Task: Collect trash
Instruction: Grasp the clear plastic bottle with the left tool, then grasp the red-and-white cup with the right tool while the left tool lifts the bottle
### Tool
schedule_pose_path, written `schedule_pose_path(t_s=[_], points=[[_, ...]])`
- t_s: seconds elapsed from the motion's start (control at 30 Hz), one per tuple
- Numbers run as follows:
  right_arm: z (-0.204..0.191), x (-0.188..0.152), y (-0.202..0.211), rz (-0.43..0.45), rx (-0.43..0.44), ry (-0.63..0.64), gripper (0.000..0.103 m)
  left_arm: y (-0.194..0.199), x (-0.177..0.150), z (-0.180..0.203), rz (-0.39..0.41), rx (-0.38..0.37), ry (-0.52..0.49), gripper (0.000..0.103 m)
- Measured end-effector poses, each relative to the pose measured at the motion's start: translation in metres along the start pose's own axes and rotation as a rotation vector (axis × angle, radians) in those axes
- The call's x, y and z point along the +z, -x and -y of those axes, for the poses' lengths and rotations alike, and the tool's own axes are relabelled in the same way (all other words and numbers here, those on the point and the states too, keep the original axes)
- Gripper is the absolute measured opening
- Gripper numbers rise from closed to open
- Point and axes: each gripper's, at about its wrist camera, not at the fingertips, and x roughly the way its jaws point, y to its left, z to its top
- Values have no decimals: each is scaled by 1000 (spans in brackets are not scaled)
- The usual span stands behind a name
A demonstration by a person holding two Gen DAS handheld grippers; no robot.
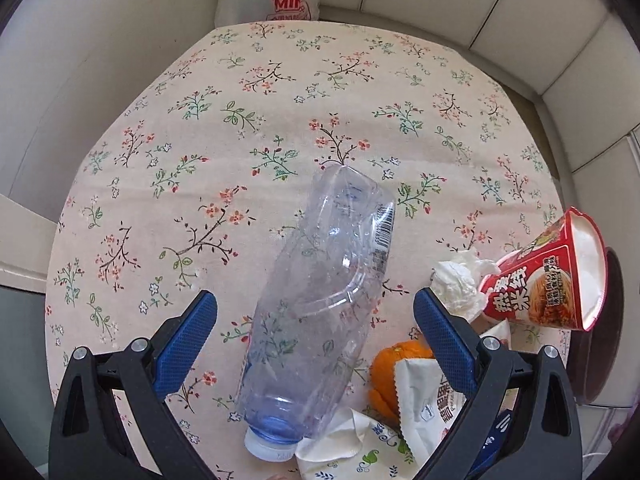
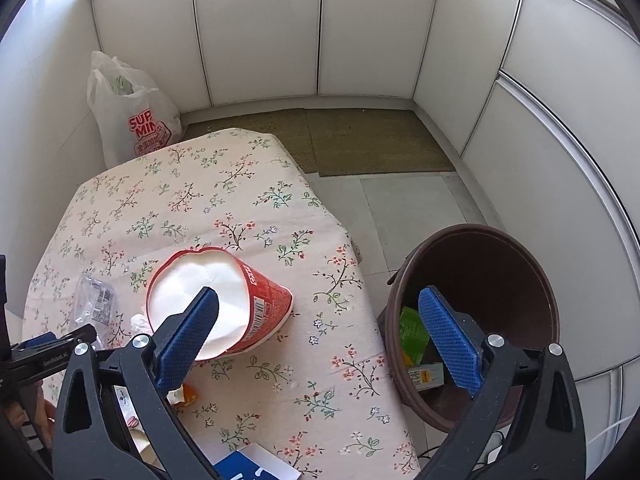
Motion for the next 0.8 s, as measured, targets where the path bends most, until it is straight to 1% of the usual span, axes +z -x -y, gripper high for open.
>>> schedule_pose_path(t_s=[0.17, 0.27, 0.33, 0.37, 0.4, 0.57, 0.63, 0.7, 0.73, 0.8], points=[[-7, 2, -15, -38, 4, -2, 96, -22, 7, -1, -63, -17, -14, 96], [-9, 3, -24, -64, 22, -24, 96, -29, 7, 1, -81, -14, -27, 94], [-9, 4, -28, -82, 40, -42, 96, -30, 6, 4, -80, -12, -51, 80], [-8, 4, -32, -96, 56, -58, 96, -32, 5, 6, -85, -14, -64, 71], [-7, 4, -35, -110, 75, -76, 96, -32, 4, 7, -86, -14, -71, 70], [0, 3, -52, -198, 214, -206, 95, -26, -3, 3, -59, -14, -71, 68], [1, 3, -58, -226, 266, -245, 90, -18, -6, -1, -47, -24, -56, 68], [2, 2, -62, -252, 309, -274, 78, -7, -6, -4, -24, -36, -45, 67], [2, 2, -63, -260, 323, -287, 76, -1, -7, -5, -11, -45, -40, 67], [4, -1, -65, -274, 341, -314, 67, 14, -8, -8, 18, -74, -30, 67]])
